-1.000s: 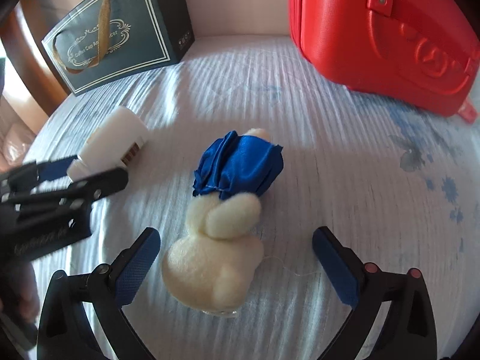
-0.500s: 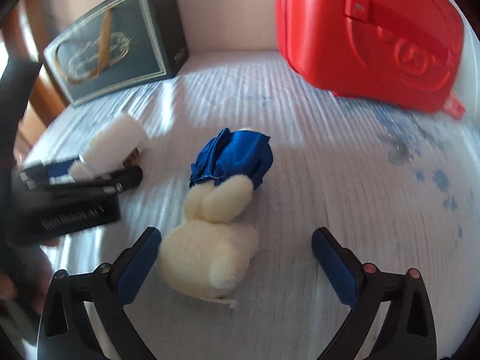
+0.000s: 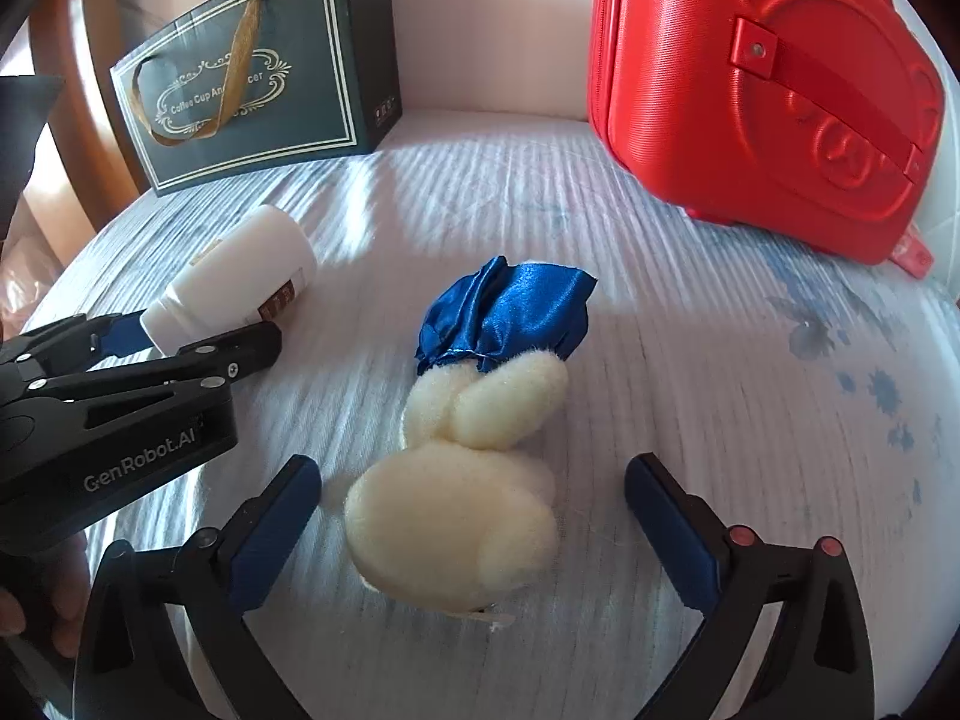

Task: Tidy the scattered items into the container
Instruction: 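Close the left tool on the white pill bottle while the right tool grasps the plush bunny, then lift the pill bottle and bunny and carry both over the blue crate, then open the left tool dropping the bottle while the right tool releases the bunny into the crate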

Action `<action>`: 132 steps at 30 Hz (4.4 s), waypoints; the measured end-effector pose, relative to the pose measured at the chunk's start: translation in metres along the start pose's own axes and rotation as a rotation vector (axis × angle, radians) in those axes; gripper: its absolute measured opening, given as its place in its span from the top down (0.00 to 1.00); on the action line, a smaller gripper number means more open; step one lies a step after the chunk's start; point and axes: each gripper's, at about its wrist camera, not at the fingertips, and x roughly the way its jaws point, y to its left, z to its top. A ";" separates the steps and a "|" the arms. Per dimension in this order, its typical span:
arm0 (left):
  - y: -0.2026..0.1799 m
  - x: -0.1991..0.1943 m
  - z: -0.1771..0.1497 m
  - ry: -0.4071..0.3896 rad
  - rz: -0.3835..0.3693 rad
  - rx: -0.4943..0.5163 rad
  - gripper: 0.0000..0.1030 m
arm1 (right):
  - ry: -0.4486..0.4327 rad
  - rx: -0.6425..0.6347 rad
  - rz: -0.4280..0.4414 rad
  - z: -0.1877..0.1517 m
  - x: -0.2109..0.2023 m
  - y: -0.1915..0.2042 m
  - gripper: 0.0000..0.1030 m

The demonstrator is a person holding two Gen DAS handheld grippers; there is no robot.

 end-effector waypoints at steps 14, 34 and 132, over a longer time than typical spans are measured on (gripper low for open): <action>-0.001 -0.038 -0.041 0.063 0.000 -0.127 0.54 | -0.025 0.068 -0.066 -0.013 -0.019 -0.008 0.59; -0.006 -0.227 -0.110 -0.025 0.109 -0.145 0.57 | -0.107 -0.061 0.168 -0.067 -0.197 0.045 0.59; -0.664 -0.542 -0.078 -0.469 -0.254 0.216 0.57 | -0.455 0.114 -0.329 -0.226 -0.622 -0.510 0.59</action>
